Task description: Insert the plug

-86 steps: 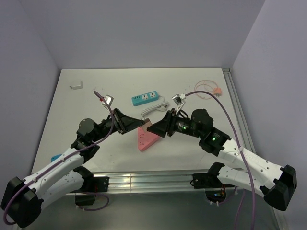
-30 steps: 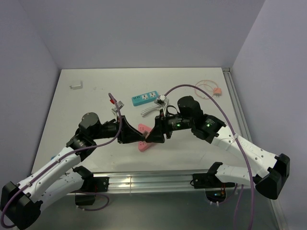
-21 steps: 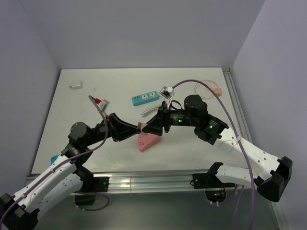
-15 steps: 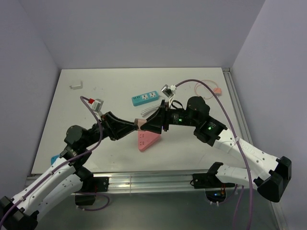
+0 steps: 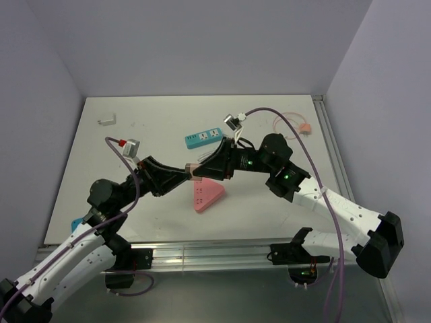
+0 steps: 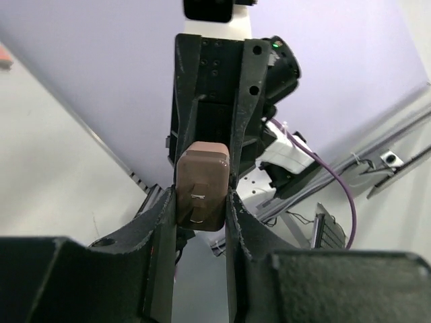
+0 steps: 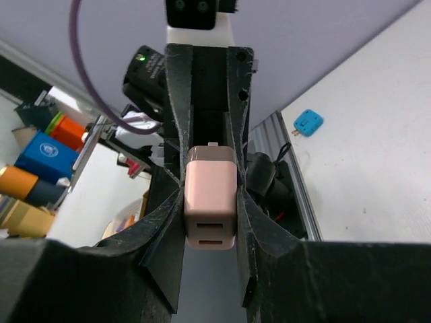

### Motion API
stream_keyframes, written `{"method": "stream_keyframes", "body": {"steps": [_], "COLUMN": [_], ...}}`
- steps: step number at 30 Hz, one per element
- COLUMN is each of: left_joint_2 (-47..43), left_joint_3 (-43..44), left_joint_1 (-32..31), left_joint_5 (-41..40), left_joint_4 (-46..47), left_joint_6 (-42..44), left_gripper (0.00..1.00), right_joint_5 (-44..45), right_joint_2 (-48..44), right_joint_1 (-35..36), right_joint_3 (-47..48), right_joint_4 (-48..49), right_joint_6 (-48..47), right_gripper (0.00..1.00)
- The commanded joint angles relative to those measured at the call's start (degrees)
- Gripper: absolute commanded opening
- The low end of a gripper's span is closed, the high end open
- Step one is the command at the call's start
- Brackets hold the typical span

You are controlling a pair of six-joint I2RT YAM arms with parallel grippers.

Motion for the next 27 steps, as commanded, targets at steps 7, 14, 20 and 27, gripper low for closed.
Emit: {"method": "stream_keyframes", "body": {"steps": [7,14,20,27], "left_joint_2": [-2.4,-1.2,0.3,1.3], "left_joint_3": [9.4,8.6,6.9,5.4], "left_joint_1": [-0.2,-0.2,-0.2,-0.1], "left_joint_5": [-27.5,-42.0,-46.0,-48.1], "left_joint_4": [-42.4,-54.3,-56.3,-57.7], "left_joint_6": [11.4,4.7,2.6,-0.5], "left_gripper": [0.76,0.66,0.62,0.56], "right_joint_5": [22.9,35.4,41.6,50.5], "right_joint_2": [6.9,23.2,35.2,51.5], "right_joint_1": [0.8,0.8,3.3,5.9], "right_joint_3": [22.6,35.7,47.4,64.9], "right_joint_4": [-44.1,-63.4,-74.2,-90.2], "right_joint_6": [-13.5,-12.5,-11.6,-5.9], "right_gripper": [0.0,0.0,0.0,0.0]}}
